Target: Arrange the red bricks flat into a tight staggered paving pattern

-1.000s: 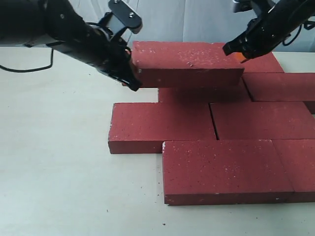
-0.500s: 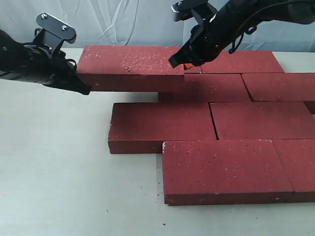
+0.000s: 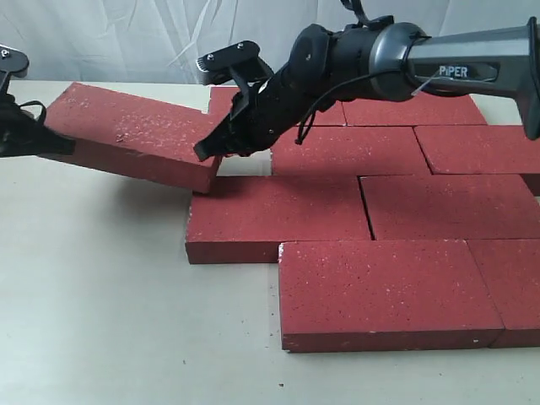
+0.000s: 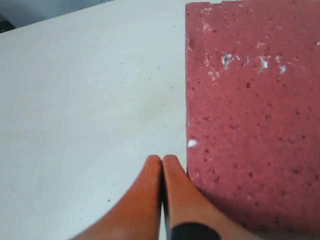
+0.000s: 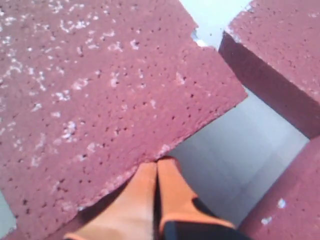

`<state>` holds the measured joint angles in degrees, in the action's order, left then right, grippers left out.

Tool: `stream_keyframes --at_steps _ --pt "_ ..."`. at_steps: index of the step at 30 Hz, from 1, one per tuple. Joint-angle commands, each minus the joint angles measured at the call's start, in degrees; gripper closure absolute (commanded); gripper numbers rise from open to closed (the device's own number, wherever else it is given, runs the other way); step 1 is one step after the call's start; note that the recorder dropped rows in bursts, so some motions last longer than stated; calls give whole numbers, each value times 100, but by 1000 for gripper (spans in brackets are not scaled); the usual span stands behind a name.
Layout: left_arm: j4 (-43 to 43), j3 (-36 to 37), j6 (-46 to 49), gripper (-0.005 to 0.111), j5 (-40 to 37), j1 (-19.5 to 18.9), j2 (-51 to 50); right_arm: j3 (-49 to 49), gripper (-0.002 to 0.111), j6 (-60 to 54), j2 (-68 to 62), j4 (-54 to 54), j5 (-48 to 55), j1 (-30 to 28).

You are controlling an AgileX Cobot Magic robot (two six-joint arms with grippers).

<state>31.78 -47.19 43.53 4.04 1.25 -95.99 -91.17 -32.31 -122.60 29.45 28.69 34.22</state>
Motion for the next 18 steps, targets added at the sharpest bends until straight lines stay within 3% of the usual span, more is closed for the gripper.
stream_keyframes --at_steps 1,8,14,18 --pt "214 35 4 107 164 -87 -105 -122 109 -45 -165 516 -853 124" --pt "228 35 -9 107 769 -171 -699 -122 109 -45 -369 120 -1271 112" --pt "609 35 -9 107 964 -638 -699 -122 109 305 -369 -183 -1455 -57" --pt "577 35 -9 107 860 -681 -699 -122 109 409 -349 -197 -816 -144"
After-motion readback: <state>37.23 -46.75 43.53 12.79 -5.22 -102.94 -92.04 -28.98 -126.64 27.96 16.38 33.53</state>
